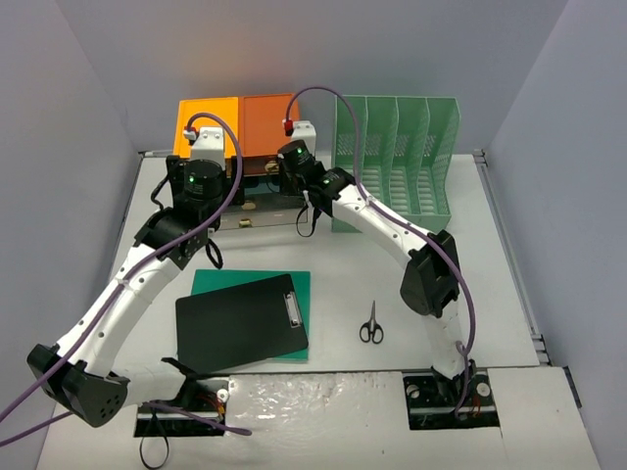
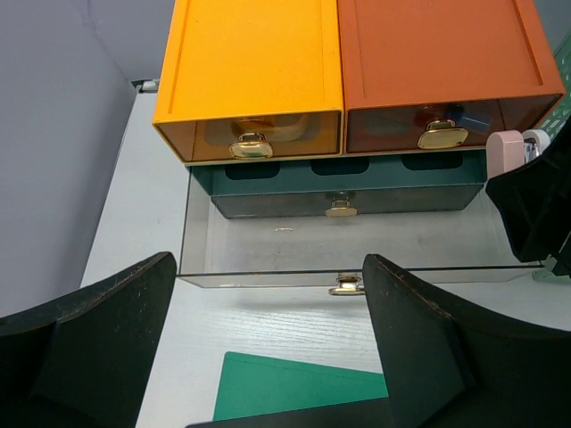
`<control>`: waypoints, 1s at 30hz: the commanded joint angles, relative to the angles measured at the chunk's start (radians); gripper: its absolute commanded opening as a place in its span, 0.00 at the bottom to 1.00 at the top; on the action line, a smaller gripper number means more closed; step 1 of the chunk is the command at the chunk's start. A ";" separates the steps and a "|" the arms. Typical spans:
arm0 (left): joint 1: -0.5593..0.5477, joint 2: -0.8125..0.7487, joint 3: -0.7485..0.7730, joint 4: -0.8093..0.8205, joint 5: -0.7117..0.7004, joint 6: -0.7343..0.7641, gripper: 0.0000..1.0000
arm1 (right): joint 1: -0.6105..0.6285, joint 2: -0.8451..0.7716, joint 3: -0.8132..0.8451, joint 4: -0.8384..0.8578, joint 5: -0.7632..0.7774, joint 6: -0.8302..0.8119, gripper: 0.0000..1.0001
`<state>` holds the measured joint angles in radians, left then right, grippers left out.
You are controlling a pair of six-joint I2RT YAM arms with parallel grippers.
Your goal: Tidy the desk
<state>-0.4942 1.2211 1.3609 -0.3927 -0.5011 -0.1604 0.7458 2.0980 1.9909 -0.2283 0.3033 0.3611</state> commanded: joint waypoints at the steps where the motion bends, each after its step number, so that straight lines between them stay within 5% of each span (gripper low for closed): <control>1: 0.009 -0.047 0.011 0.040 -0.035 -0.002 0.83 | -0.001 0.021 0.059 0.054 -0.035 -0.012 0.00; 30: 0.010 -0.048 0.007 0.049 -0.056 0.012 0.83 | 0.035 0.122 -0.013 0.073 -0.069 -0.012 0.00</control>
<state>-0.4942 1.1965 1.3441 -0.3933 -0.5343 -0.1596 0.7734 2.2209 1.9699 -0.1954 0.2295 0.3649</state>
